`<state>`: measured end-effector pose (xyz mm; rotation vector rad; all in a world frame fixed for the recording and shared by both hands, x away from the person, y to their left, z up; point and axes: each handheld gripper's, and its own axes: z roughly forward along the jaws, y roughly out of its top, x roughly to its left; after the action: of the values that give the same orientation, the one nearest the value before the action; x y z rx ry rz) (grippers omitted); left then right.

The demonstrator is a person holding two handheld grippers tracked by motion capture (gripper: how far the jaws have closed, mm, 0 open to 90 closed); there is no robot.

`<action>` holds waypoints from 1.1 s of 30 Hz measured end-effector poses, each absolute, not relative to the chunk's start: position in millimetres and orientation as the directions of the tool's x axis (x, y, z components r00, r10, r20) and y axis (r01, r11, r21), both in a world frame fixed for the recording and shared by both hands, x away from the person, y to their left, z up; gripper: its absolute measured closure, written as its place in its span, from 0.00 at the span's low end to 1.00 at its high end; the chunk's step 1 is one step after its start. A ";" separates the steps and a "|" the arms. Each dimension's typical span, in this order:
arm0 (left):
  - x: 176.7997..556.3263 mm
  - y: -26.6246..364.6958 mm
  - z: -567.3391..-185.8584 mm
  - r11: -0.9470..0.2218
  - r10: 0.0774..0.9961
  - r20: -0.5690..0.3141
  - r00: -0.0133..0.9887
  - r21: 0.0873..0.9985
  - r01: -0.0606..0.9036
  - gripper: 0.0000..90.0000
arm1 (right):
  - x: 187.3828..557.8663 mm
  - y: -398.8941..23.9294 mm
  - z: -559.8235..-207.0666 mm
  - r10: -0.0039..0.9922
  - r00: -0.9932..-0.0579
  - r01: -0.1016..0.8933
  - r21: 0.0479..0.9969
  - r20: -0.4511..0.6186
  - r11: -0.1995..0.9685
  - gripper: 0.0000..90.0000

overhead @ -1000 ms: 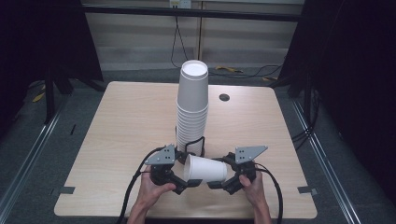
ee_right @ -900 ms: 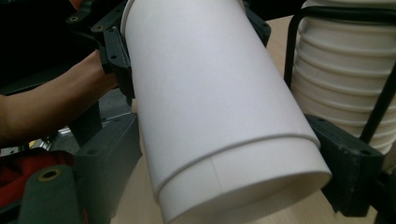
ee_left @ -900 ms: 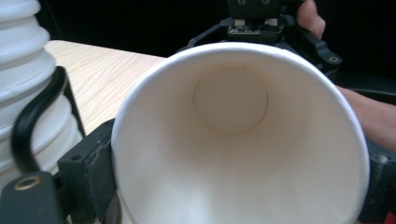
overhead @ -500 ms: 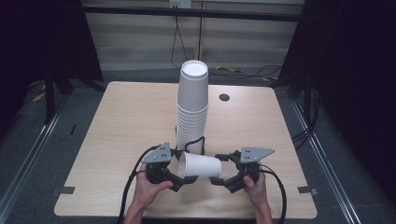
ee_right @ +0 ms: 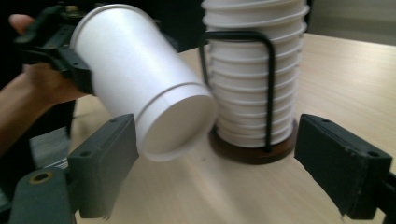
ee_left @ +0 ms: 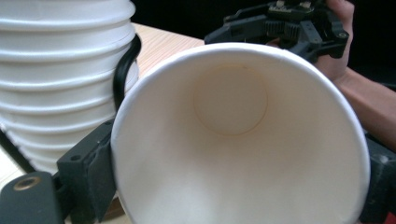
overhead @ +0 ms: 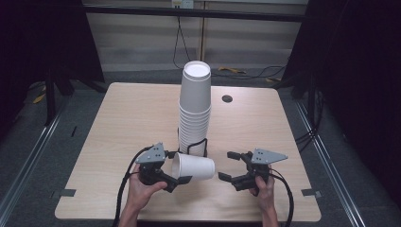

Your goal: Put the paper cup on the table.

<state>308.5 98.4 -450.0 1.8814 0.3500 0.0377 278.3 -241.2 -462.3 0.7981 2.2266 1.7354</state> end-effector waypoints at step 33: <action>318.0 155.1 -435.0 -0.405 0.468 -0.139 0.873 0.844 0.351 0.10 | 264.8 -263.5 -503.0 0.936 -0.350 0.034 0.998 -0.037 0.052 0.15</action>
<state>318.0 155.1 -435.0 2.0332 0.5957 0.1454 264.8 -263.5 -503.0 1.0161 1.5212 1.4105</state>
